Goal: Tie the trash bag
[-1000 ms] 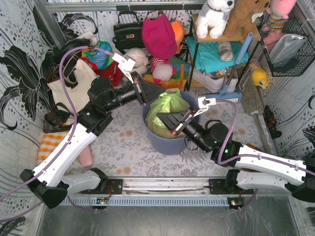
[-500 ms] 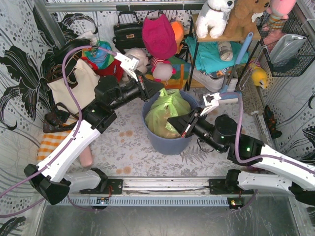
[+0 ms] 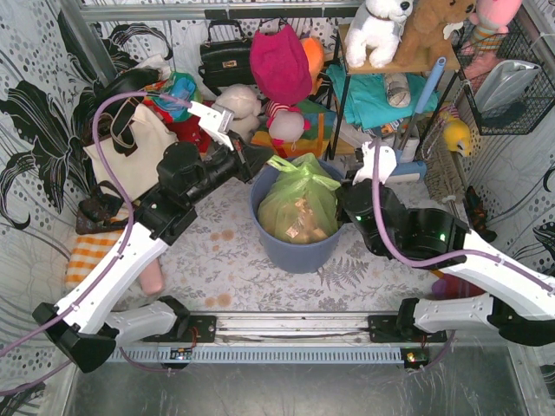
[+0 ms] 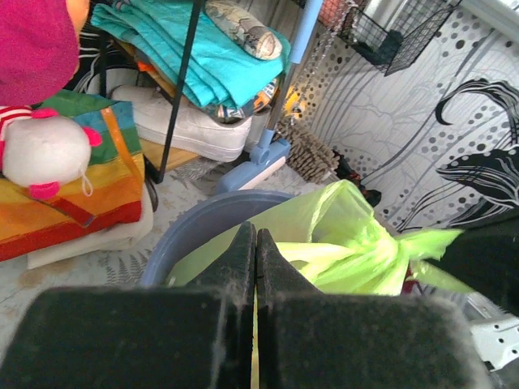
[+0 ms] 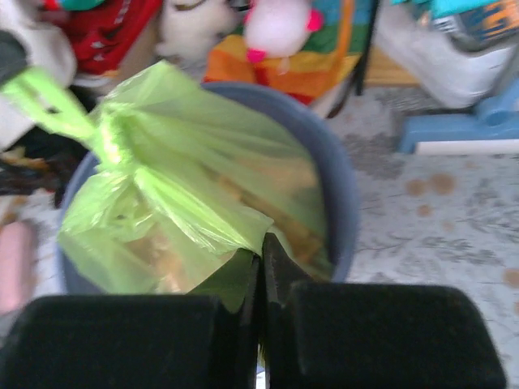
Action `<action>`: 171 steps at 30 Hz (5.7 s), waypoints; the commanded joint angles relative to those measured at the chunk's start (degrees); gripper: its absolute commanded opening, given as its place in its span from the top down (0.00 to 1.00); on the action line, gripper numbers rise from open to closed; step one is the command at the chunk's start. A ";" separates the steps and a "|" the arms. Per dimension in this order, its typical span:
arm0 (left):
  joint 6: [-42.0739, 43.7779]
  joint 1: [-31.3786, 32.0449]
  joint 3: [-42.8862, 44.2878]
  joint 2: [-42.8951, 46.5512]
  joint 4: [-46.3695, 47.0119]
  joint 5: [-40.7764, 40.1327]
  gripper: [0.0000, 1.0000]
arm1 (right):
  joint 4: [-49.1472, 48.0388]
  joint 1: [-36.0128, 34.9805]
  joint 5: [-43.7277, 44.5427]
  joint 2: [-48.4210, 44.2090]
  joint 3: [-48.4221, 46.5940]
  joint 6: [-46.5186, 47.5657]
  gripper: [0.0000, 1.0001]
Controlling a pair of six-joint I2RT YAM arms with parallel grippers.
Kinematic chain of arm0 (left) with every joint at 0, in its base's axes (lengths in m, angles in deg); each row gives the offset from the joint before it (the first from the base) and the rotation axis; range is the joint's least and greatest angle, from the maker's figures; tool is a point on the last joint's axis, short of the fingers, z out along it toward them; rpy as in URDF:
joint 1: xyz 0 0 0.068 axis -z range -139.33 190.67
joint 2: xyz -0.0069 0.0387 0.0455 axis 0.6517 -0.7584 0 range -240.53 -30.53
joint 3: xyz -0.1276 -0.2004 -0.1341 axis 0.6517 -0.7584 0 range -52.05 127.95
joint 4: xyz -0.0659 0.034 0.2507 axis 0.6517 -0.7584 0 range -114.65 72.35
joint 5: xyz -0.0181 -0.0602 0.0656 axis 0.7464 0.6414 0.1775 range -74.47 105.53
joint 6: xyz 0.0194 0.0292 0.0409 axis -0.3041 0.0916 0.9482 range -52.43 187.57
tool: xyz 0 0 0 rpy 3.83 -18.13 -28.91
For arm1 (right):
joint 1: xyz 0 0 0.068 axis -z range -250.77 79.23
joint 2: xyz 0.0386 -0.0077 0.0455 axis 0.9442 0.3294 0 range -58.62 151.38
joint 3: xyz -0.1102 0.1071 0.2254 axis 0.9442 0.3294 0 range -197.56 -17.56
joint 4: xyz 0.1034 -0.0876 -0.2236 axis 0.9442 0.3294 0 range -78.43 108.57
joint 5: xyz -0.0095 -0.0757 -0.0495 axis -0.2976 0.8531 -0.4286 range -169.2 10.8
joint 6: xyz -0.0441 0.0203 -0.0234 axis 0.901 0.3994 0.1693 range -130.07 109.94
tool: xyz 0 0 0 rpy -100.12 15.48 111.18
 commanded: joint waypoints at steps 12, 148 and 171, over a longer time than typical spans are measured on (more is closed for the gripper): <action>9.35 0.04 -2.98 2.31 -3.00 -18.31 1.00 | 7.77 3.53 6.50 3.67 -5.44 11.37 1.00; -7.08 -0.05 15.44 -27.33 -5.94 12.21 1.00 | -50.16 -7.52 -42.20 -14.45 33.56 101.64 0.26; -6.00 -0.05 14.37 -24.53 -6.07 11.37 1.00 | -51.24 -6.81 -37.53 -10.47 30.62 90.49 1.00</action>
